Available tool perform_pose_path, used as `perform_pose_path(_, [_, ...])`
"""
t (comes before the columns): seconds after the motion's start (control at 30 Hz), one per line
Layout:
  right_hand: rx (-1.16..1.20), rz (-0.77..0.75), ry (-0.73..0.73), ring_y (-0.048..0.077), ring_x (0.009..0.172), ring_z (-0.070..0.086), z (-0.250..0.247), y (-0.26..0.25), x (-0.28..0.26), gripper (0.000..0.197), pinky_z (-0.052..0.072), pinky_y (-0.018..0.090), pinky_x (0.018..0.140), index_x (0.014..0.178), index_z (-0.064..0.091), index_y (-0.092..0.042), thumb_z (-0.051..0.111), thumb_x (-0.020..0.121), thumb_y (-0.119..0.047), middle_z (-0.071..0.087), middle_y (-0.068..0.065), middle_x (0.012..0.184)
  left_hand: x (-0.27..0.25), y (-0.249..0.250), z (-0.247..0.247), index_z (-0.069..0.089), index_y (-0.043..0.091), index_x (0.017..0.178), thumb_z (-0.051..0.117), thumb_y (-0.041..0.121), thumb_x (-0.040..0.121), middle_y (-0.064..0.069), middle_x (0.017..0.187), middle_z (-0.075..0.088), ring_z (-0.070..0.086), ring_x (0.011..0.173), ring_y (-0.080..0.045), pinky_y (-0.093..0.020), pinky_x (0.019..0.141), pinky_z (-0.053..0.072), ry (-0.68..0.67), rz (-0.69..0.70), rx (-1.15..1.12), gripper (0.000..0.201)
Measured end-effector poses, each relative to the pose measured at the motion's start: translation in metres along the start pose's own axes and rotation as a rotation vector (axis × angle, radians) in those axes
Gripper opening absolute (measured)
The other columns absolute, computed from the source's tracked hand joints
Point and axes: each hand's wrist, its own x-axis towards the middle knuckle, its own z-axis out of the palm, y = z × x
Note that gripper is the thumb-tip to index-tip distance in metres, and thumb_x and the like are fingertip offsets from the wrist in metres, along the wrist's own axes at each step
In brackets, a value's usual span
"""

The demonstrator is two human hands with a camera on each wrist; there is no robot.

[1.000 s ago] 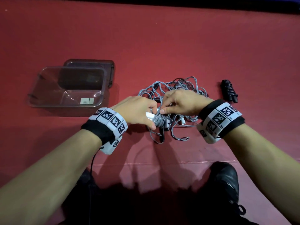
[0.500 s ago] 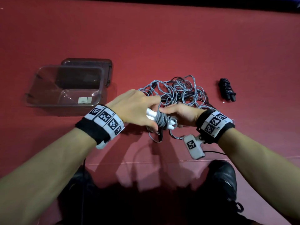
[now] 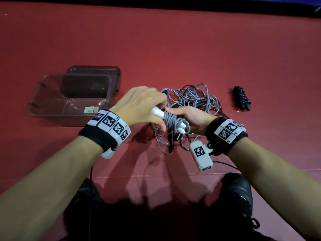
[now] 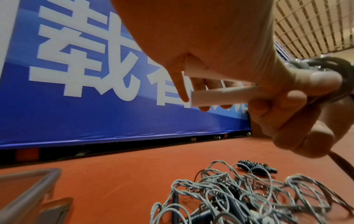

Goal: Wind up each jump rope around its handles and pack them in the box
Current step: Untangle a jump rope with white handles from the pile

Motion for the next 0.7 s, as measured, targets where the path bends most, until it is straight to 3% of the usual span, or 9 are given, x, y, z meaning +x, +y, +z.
perform_pose_path(0.13, [-0.047, 0.034, -0.017, 0.019, 0.073, 0.072, 0.003, 0.000, -0.003, 0.039, 0.058, 0.024, 0.066, 0.107, 0.065, 0.004, 0.039, 0.108, -0.024, 0.072, 0.016, 0.087, -0.006, 0.006, 0.004, 0.047, 0.019, 0.073, 0.058, 0.084, 0.067, 0.012, 0.066, 0.037, 0.039, 0.049, -0.022, -0.028, 0.049, 0.025, -0.063, -0.012, 0.009, 0.066])
perform_pose_path(0.2, [-0.092, 0.051, -0.024, 0.018, 0.075, 0.071, 0.001, 0.001, -0.005, 0.039, 0.057, 0.024, 0.068, 0.108, 0.066, 0.003, 0.041, 0.108, -0.026, 0.072, 0.015, 0.090, -0.007, 0.006, 0.005, 0.046, 0.019, 0.075, 0.058, 0.085, 0.065, 0.011, 0.066, 0.038, 0.035, 0.049, -0.023, -0.029, 0.048, 0.025, -0.061, -0.007, 0.000, 0.068])
perform_pose_path(0.37, [-0.093, 0.026, 0.020, 0.012, 0.060, 0.068, 0.009, 0.006, 0.001, 0.035, 0.053, 0.020, 0.055, 0.103, 0.064, 0.000, 0.039, 0.108, -0.024, 0.072, 0.006, 0.075, -0.012, 0.000, 0.003, 0.047, 0.022, 0.078, 0.063, 0.089, 0.052, 0.008, 0.058, 0.047, 0.041, 0.053, -0.022, -0.035, 0.052, 0.035, -0.098, -0.077, -0.063, 0.074])
perform_pose_path(0.43, [-0.059, 0.013, 0.013, 0.013, 0.052, 0.061, 0.011, 0.011, 0.006, 0.035, 0.048, 0.021, 0.046, 0.103, 0.067, -0.002, 0.043, 0.105, -0.027, 0.067, 0.007, 0.070, -0.013, -0.001, 0.003, 0.048, 0.020, 0.069, 0.060, 0.093, 0.055, 0.004, 0.048, 0.044, 0.040, 0.048, -0.026, -0.033, 0.051, 0.031, -0.084, -0.077, -0.035, 0.074])
perform_pose_path(0.53, [0.011, 0.014, -0.035, 0.013, 0.044, 0.046, 0.011, 0.014, 0.009, 0.038, 0.033, 0.019, 0.039, 0.089, 0.079, -0.008, 0.052, 0.094, -0.034, 0.057, 0.007, 0.060, -0.014, 0.000, 0.004, 0.042, 0.016, 0.056, 0.055, 0.094, 0.063, -0.003, 0.040, 0.036, 0.028, 0.046, -0.031, -0.030, 0.049, 0.021, 0.001, -0.070, -0.011, 0.079])
perform_pose_path(0.63, [0.017, 0.023, -0.069, 0.017, 0.051, 0.043, 0.009, 0.013, 0.008, 0.037, 0.033, 0.022, 0.042, 0.091, 0.080, -0.008, 0.054, 0.092, -0.036, 0.058, 0.010, 0.066, -0.014, 0.002, 0.008, 0.048, 0.015, 0.061, 0.049, 0.095, 0.065, -0.003, 0.040, 0.036, 0.025, 0.046, -0.031, -0.029, 0.051, 0.020, 0.005, -0.064, 0.034, 0.080])
perform_pose_path(0.7, [0.005, 0.026, -0.076, 0.018, 0.054, 0.040, 0.004, 0.013, 0.010, 0.037, 0.029, 0.023, 0.044, 0.094, 0.077, -0.006, 0.056, 0.093, -0.036, 0.054, 0.012, 0.070, -0.014, 0.003, 0.007, 0.050, 0.016, 0.074, 0.047, 0.095, 0.062, 0.003, 0.042, 0.034, 0.028, 0.043, -0.029, -0.031, 0.053, 0.021, -0.047, -0.101, 0.064, 0.080])
